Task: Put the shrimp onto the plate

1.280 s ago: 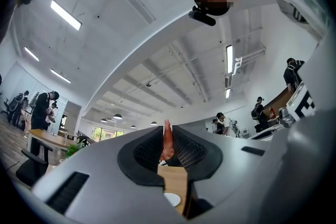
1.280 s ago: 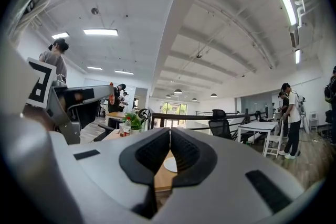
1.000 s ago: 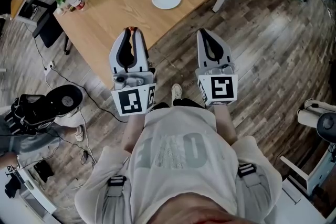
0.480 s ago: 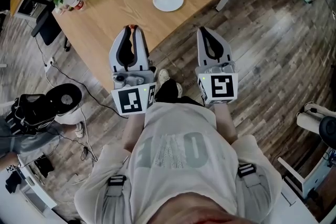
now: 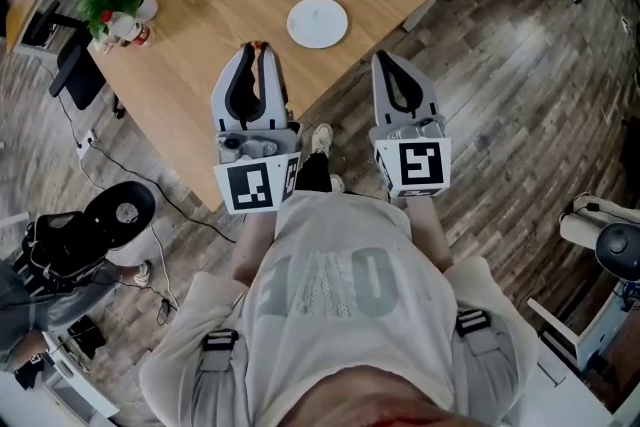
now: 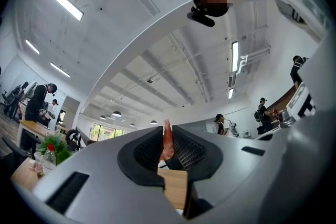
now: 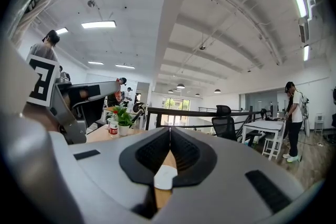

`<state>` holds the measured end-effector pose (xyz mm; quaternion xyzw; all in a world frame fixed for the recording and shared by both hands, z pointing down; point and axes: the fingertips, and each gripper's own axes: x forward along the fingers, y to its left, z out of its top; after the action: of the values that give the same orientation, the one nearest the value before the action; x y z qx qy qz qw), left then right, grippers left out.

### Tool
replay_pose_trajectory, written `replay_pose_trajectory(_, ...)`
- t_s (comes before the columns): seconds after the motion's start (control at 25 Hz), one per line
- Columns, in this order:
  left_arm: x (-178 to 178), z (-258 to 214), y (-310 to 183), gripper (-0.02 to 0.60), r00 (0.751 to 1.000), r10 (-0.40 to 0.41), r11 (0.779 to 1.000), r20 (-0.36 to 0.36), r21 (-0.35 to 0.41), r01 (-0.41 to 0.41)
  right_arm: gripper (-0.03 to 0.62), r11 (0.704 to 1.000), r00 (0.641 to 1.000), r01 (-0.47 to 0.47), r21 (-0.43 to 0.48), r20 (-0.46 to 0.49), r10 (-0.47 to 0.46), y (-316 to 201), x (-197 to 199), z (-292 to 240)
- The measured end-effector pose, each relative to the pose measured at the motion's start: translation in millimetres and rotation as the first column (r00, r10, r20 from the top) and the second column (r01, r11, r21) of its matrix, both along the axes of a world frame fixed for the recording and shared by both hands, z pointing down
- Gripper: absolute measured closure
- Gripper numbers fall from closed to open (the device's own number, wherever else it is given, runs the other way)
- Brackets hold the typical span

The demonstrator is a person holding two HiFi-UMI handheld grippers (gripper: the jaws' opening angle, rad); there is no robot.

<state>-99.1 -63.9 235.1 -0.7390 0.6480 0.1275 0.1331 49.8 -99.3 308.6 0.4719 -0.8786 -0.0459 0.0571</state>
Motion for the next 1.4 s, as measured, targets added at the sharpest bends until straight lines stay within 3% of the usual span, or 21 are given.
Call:
replay_pose_trajectory(0.72,-58.2,-0.6,-106.0,0.522,0.999,0.037,0.999,-0.01,0.001,-0.037,0.574,1.0,1.0,-0.013,0.004,-0.029,0.013,-102.3,-66.6,-10.9)
replay_pose_trajectory(1.08,-41.7,8.2,-119.7,0.522,0.999,0.045,0.999,-0.013,-0.029,-0.045,0.574,1.0,1.0,0.006,-0.024,-0.024,-0.007,-114.8,-62.7,-7.6)
replay_pose_trajectory(1.4,-36.2,18.3,-137.9,0.522,1.0,0.0,0.998,-0.01,-0.064,0.0,0.574,0.997,0.997,0.071,-0.034,-0.03,-0.072,-140.0,-63.2,-2.5)
